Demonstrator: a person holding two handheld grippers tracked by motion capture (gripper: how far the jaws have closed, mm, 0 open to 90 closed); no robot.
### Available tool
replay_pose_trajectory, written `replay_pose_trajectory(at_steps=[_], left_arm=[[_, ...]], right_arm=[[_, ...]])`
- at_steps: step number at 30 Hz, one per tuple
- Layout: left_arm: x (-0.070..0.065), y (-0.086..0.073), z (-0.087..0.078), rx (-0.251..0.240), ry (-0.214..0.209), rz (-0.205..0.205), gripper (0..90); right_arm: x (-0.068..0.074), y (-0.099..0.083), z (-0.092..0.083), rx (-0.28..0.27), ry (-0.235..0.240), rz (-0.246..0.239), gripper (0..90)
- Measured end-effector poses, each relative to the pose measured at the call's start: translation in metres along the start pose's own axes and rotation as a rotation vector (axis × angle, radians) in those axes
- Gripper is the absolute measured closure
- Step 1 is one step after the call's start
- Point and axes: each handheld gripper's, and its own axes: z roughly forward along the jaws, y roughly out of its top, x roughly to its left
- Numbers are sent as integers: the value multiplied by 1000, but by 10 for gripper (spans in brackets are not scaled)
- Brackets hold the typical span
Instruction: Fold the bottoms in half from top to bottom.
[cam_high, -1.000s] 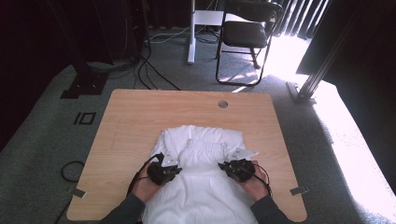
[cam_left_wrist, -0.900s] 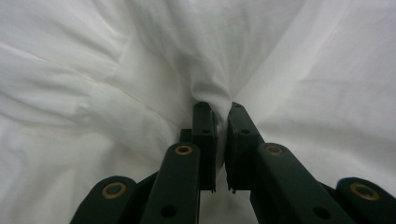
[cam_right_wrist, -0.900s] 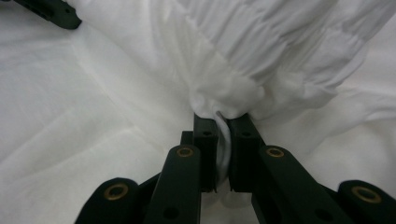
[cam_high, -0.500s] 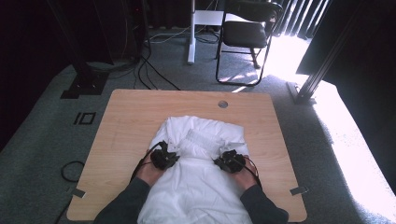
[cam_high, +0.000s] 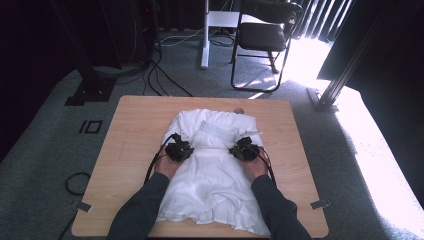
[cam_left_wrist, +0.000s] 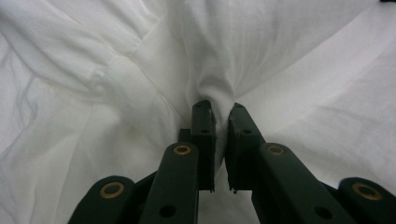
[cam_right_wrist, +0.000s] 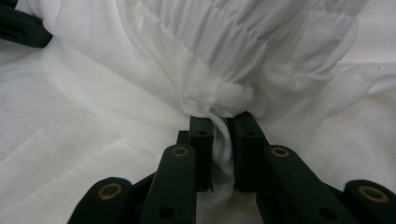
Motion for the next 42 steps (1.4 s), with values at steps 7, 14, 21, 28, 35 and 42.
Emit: replay_pose_trajectory(at_steps=[7,14,21,28,35,42], left_arm=[[4,9,-29,-105,-96,-70,526],[8,37,-45,-195,-120,-79,425],[27,62,-17,-188,-171,-175,383],[28,73,8,-95,-213,-213,476],[12,76,-27,-186,-223,-104,826],[-18,79,-99,-361,-223,33,826]], right_arm=[[0,8,-16,-17,22,-16,411],[-11,27,-34,-99,0,50,221],[-29,48,-17,-130,51,188,175],[-41,47,-2,-124,157,311,408],[-34,44,-31,-205,202,199,724],[-16,51,-93,-381,208,41,725]])
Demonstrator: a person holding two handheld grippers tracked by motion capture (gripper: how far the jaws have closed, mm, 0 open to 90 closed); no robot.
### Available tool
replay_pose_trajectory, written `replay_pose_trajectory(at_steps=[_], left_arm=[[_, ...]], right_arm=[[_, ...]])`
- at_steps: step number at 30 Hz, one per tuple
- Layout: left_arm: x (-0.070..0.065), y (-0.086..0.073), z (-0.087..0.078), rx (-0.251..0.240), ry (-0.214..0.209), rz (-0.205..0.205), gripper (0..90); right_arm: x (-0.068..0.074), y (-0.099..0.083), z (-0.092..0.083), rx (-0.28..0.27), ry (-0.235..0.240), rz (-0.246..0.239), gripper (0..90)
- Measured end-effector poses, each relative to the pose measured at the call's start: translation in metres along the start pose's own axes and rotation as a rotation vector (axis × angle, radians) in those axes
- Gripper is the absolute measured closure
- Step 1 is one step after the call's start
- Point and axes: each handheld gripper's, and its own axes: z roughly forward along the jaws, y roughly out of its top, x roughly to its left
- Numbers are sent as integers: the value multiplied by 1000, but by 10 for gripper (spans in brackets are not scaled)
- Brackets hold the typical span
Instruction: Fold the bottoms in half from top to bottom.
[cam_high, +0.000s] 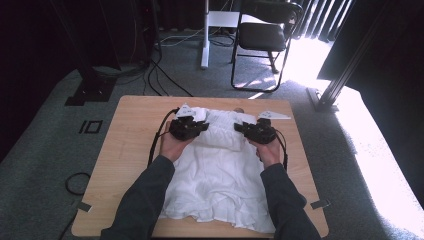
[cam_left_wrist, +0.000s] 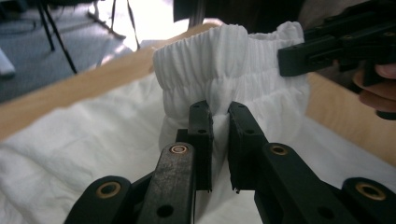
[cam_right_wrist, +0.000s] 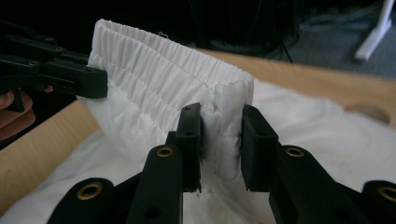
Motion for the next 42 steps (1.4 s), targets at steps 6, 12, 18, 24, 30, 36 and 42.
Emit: replay_pose_trajectory(at_steps=[6,12,18,24,30,36,42], left_arm=[[-30,-19,-42,-83,-60,25,823],[-43,-90,-34,53,-86,-14,789],[-37,-131,-25,154,-113,-123,650],[-22,-117,-38,107,-36,-139,606],[0,-87,-13,115,36,-133,782],[3,-76,25,209,15,-115,816],[-16,-96,34,286,-45,-72,763]], right_arm=[[37,8,-46,-96,90,-181,729],[61,-50,-49,45,77,-292,718],[62,-103,-32,192,83,-240,559],[52,-95,-45,127,127,-146,390],[24,-75,-50,28,95,-17,465],[6,-75,-32,94,-1,69,651],[26,-99,-10,220,0,1,619]])
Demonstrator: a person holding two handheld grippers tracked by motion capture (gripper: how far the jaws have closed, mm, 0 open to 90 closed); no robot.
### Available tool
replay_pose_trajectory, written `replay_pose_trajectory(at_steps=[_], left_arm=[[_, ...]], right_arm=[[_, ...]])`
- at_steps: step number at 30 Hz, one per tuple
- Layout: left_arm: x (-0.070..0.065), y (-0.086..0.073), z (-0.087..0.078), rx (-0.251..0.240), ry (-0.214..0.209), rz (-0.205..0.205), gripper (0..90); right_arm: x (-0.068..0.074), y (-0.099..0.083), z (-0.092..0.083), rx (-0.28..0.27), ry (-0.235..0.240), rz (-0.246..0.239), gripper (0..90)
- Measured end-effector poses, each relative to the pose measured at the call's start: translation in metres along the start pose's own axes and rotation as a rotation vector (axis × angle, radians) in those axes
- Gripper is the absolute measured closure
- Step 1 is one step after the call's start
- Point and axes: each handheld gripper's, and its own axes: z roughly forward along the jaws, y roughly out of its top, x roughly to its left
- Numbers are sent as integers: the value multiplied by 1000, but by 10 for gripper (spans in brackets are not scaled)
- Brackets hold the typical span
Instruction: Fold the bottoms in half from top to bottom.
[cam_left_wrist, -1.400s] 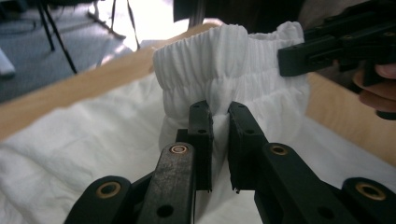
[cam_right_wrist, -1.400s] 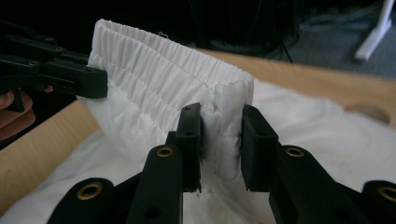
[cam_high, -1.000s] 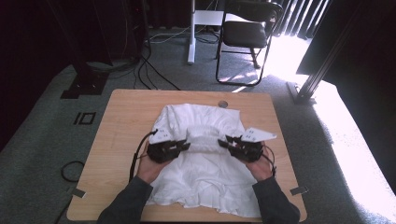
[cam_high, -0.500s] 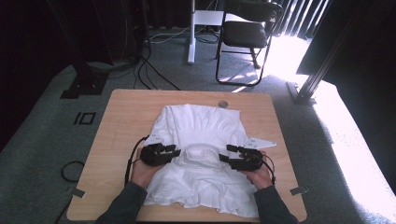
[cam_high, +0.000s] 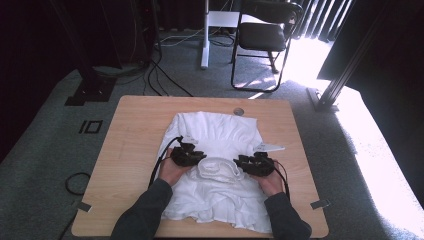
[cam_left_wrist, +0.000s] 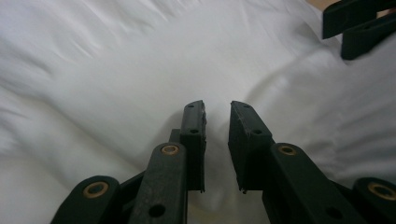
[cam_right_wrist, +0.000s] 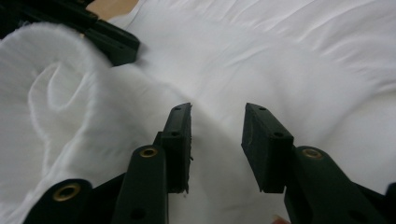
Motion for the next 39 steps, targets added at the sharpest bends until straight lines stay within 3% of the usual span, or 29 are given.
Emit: replay_pose_trajectory(at_steps=[2,4,7,12,16,18,20,22,26,29,32,36,39], left_arm=[[-8,-9,-4,3,-19,21,751],[-17,-18,-9,15,-11,53,729],[-26,-32,-12,25,-4,66,704],[-32,-55,-6,51,-8,49,684],[-29,-52,-11,26,-30,33,641],[-26,-43,-19,-7,5,63,571],[-17,-31,-28,-43,63,68,544],[0,-19,-35,-90,130,42,529],[44,2,-44,-151,249,-61,531],[70,16,-37,-153,254,-143,549],[85,23,-18,-121,248,-151,549],[102,11,10,-47,233,-214,559],[106,-2,16,-51,212,-231,568]], right_arm=[[7,-4,-1,12,9,-23,600],[15,-9,-4,15,18,-55,573],[25,-15,-9,33,29,-101,562],[35,-32,3,155,21,-167,564],[35,-32,7,195,39,-169,563],[35,-25,4,197,22,-204,534],[32,-14,-2,160,-12,-213,510],[24,1,-8,106,-60,-200,481],[-6,31,-6,53,-165,-132,434],[-30,49,5,16,-227,-69,431],[-52,61,26,8,-241,2,430],[-68,58,52,67,-264,50,431],[-77,46,66,121,-291,77,434]])
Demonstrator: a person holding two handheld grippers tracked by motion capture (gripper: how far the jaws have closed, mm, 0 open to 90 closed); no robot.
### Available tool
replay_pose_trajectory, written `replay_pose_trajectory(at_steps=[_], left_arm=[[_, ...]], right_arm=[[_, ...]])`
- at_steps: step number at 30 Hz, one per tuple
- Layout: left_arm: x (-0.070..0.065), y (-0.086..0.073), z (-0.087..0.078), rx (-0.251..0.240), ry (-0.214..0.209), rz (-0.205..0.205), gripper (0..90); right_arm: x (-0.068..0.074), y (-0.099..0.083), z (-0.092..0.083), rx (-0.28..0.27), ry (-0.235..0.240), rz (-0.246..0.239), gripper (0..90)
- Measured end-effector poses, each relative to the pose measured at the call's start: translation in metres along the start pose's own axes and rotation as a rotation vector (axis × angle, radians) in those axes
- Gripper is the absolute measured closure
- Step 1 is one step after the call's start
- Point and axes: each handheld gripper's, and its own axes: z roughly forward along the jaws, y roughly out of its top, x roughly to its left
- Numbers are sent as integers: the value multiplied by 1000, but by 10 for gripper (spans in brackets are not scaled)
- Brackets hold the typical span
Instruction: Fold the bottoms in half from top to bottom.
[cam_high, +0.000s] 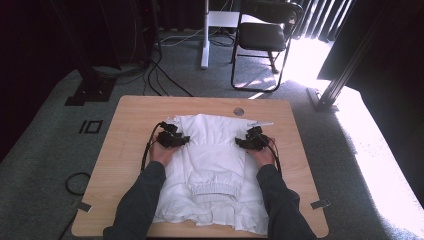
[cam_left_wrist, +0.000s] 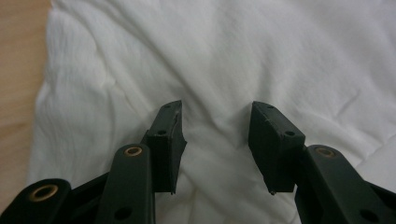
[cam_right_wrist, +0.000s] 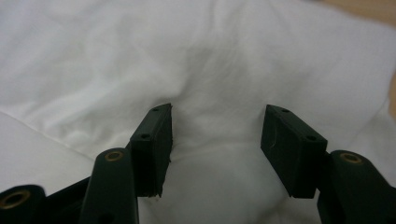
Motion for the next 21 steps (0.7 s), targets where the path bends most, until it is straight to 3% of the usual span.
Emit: replay_pose_trajectory(at_steps=[3,6,10,21], left_arm=[[4,-12,-3,-35,-27,-17,571],[2,-23,-8,-64,-43,-15,574],[-8,-36,-17,-62,-35,21,574],[-28,-62,-42,-28,-70,42,571]], right_arm=[[0,-11,1,-36,-8,-11,447],[9,-18,-3,-42,-44,-66,448],[18,-29,-11,-42,-52,-81,448],[37,-65,-42,-45,-17,-98,449]])
